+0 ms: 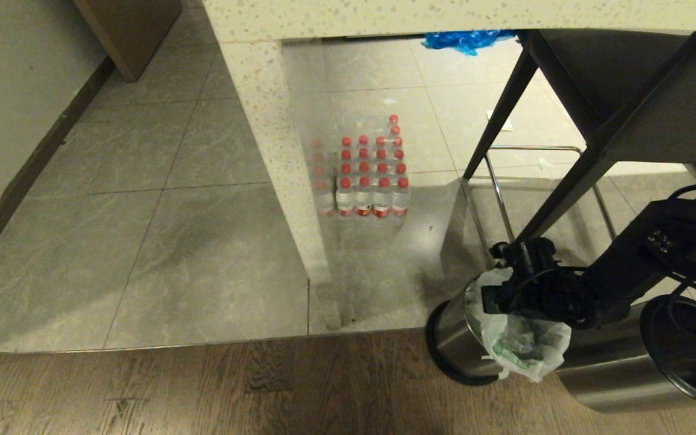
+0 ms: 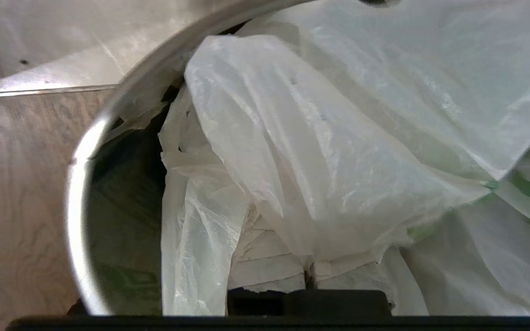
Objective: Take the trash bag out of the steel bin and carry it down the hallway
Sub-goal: Pick up the trash bag, then put the trash bag at the door
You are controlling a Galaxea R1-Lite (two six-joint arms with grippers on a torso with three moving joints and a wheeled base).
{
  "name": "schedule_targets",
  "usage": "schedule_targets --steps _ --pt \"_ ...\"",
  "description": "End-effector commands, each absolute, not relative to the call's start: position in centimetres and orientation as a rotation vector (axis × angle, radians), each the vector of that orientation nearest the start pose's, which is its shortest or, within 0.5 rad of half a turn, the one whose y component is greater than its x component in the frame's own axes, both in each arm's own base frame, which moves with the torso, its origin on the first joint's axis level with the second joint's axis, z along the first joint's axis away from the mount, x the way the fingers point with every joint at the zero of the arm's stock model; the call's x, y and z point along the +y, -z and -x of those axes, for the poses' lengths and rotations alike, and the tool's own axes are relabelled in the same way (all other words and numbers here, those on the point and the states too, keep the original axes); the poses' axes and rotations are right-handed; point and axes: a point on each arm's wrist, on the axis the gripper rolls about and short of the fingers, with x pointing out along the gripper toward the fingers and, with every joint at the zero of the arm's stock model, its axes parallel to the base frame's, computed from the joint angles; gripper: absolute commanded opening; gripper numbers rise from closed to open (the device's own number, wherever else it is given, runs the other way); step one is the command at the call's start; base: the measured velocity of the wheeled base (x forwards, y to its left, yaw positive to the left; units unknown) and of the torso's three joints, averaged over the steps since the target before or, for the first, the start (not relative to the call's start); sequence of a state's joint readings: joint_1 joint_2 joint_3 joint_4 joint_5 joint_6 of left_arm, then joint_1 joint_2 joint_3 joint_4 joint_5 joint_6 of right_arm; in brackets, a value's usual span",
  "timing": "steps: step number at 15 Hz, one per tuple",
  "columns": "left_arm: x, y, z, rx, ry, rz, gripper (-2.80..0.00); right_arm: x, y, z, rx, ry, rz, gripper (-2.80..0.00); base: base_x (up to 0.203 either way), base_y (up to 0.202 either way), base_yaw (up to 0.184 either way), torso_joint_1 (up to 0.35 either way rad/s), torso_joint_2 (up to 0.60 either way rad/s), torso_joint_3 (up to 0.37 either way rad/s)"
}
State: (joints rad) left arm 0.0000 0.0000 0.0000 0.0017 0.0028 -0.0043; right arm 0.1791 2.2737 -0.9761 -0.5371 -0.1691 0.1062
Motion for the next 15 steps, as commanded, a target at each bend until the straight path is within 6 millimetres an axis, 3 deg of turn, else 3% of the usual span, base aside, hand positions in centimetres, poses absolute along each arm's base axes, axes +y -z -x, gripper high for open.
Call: schedule_targets --steps 1,4,7,11,15 --pt "0.0 -7.5 2.3 0.004 -0.003 0.005 -2.8 6.4 -3.9 -37.1 0.692 0.025 0.021 -2.8 0.0 0.0 0.0 0.0 0.0 0.0" --pt "0.0 -7.5 2.3 0.005 -0.003 0.005 -2.8 5.8 -8.5 -33.5 0.63 0.016 0.014 -2.8 0.0 0.0 0.0 0.0 0.0 0.0" --pt "0.0 -7.5 2.3 0.005 -0.003 0.005 -2.8 4.7 -12.6 -27.6 0.612 0.011 0.014 -2.8 0.0 0.0 0.0 0.0 0.0 0.0" --pt "0.0 -7.5 2.3 0.005 -0.003 0.005 -2.8 3.3 -16.3 -20.2 0.557 0.019 0.0 -2.8 0.0 0.0 0.0 0.0 0.0 0.0" --pt "0.0 -7.5 2.3 0.005 -0.003 0.005 -2.8 2.0 -18.7 -15.4 0.468 0.041 -0.022 -2.8 0.0 0.0 0.0 0.0 0.0 0.0"
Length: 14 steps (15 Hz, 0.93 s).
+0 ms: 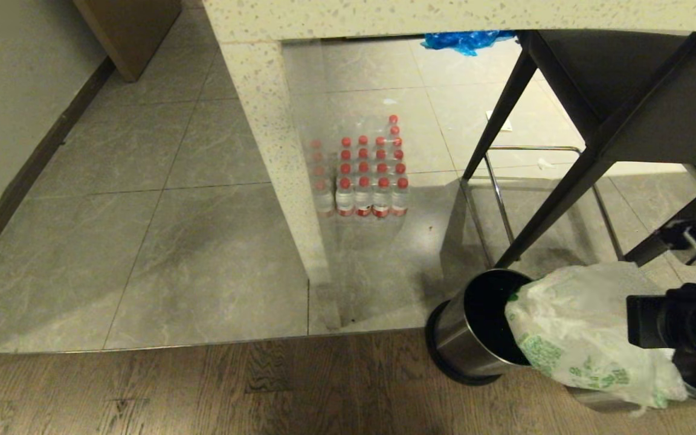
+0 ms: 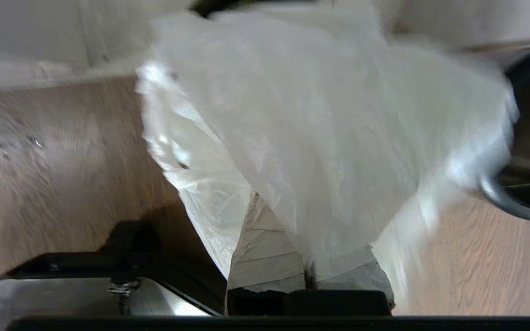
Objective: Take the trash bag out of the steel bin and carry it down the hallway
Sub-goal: Put the trash bag at the door
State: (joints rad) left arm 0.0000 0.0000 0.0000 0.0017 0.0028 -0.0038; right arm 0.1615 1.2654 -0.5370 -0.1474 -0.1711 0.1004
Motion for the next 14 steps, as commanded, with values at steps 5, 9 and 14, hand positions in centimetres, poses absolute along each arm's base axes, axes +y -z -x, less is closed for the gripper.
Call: schedule_targets --steps 5,9,14 --pt "0.0 -7.5 2.3 0.004 -0.003 0.005 -2.8 0.3 -20.8 -9.7 0.294 0.109 -0.043 -2.8 0.0 0.0 0.0 0.0 0.0 0.0" --pt "0.0 -7.5 2.3 0.004 -0.003 0.005 -2.8 -0.1 -18.2 -4.3 0.202 0.038 -0.045 -2.8 0.0 0.0 0.0 0.0 0.0 0.0" --pt "0.0 -7.5 2.3 0.004 -0.003 0.005 -2.8 0.1 -12.8 1.0 0.234 0.037 -0.061 -2.8 0.0 0.0 0.0 0.0 0.0 0.0"
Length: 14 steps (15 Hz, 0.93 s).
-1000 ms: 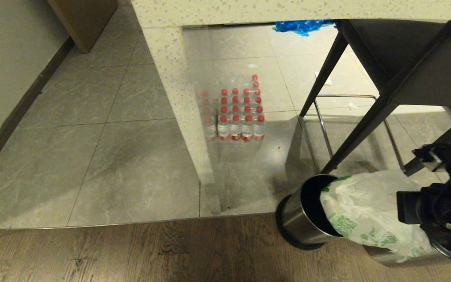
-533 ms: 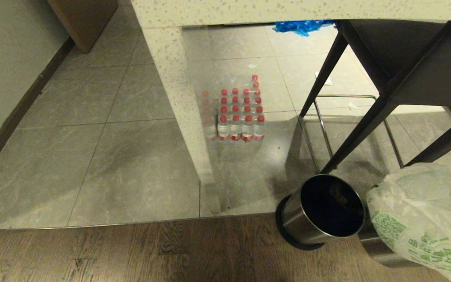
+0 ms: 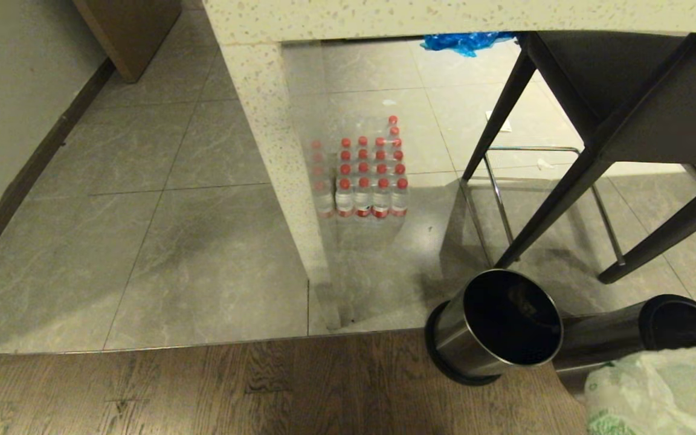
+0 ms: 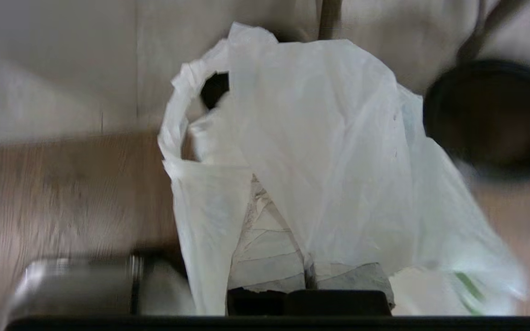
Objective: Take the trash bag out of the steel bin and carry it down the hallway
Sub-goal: Put the trash bag at the door
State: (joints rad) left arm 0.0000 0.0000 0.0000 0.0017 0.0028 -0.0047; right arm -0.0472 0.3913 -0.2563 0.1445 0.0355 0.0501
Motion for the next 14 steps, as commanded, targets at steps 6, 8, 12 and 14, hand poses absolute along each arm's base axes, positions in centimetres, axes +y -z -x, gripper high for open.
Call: schedule_targets --steps 6,8,12,14 --pt "0.0 -7.5 2.3 0.004 -0.003 0.005 -2.8 0.1 -12.0 1.8 0.206 0.026 -0.117 -2.8 0.0 0.0 0.0 0.0 0.0 0.0" --pt "0.0 -7.5 2.3 0.003 -0.003 0.005 -2.8 0.0 -10.0 2.1 0.199 0.037 -0.094 -2.8 0.0 0.0 0.0 0.0 0.0 0.0" --pt "0.0 -7.5 2.3 0.003 -0.003 0.005 -2.8 -0.2 -9.1 3.2 -0.004 0.079 -0.047 -2.8 0.0 0.0 0.0 0.0 0.0 0.0" --pt "0.0 -7.5 2.3 0.003 -0.003 0.005 -2.8 -0.2 -9.0 2.9 -0.014 0.083 -0.017 -2.8 0.0 0.0 0.0 0.0 0.0 0.0"
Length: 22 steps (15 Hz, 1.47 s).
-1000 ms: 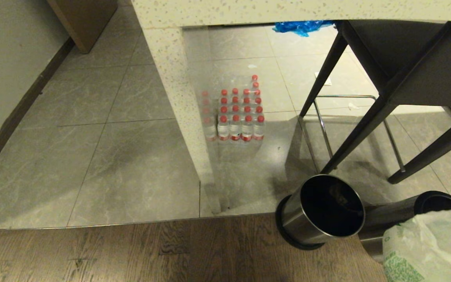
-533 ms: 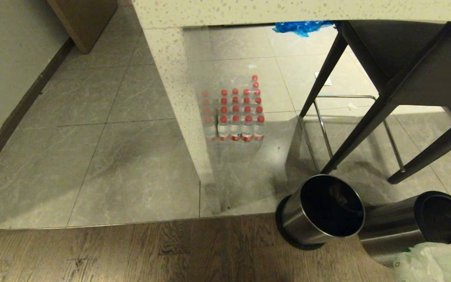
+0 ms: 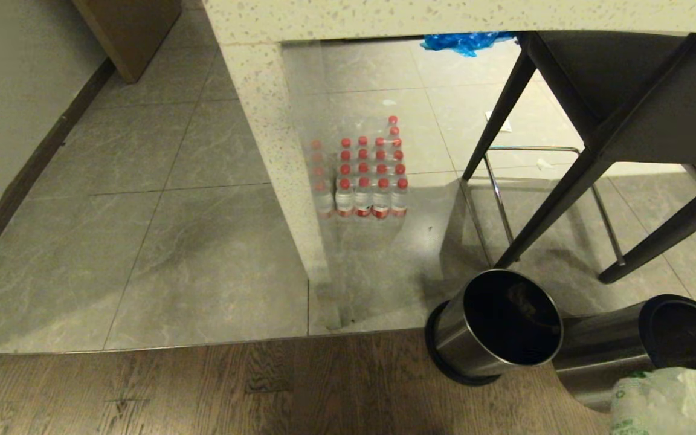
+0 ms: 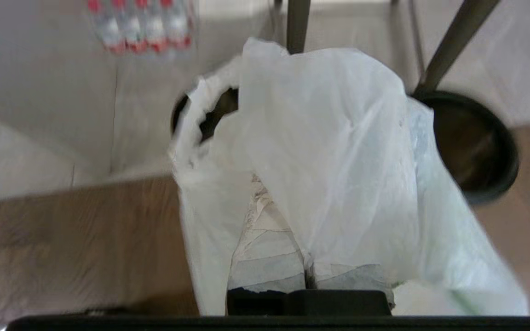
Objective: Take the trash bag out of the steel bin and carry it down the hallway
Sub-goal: Put the trash bag at the door
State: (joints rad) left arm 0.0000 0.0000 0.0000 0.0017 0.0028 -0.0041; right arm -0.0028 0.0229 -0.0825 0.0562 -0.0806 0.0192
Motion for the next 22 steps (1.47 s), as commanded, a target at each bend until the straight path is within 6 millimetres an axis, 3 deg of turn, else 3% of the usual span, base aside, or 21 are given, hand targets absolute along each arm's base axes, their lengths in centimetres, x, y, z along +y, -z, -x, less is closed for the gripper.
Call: schedule_targets --steps 1,11,16,22 --pt "0.0 -7.5 2.3 0.003 -0.003 0.005 -2.8 -0.2 -9.1 2.9 -0.02 0.083 -0.035 -2.8 0.0 0.0 0.0 0.0 0.0 0.0" --pt "0.0 -7.5 2.3 0.003 -0.003 0.005 -2.8 -0.1 -10.4 3.4 -0.077 0.064 -0.174 -2.8 0.0 0.0 0.0 0.0 0.0 0.0" --pt "0.0 -7.5 2.3 0.003 -0.003 0.005 -2.8 -0.1 -8.5 2.7 -0.013 0.062 -0.126 -2.8 0.0 0.0 0.0 0.0 0.0 0.0" --pt "0.0 -7.5 2.3 0.004 -0.003 0.005 -2.8 0.0 -7.7 2.5 0.027 0.017 -0.03 -2.8 0.0 0.0 0.0 0.0 0.0 0.0"
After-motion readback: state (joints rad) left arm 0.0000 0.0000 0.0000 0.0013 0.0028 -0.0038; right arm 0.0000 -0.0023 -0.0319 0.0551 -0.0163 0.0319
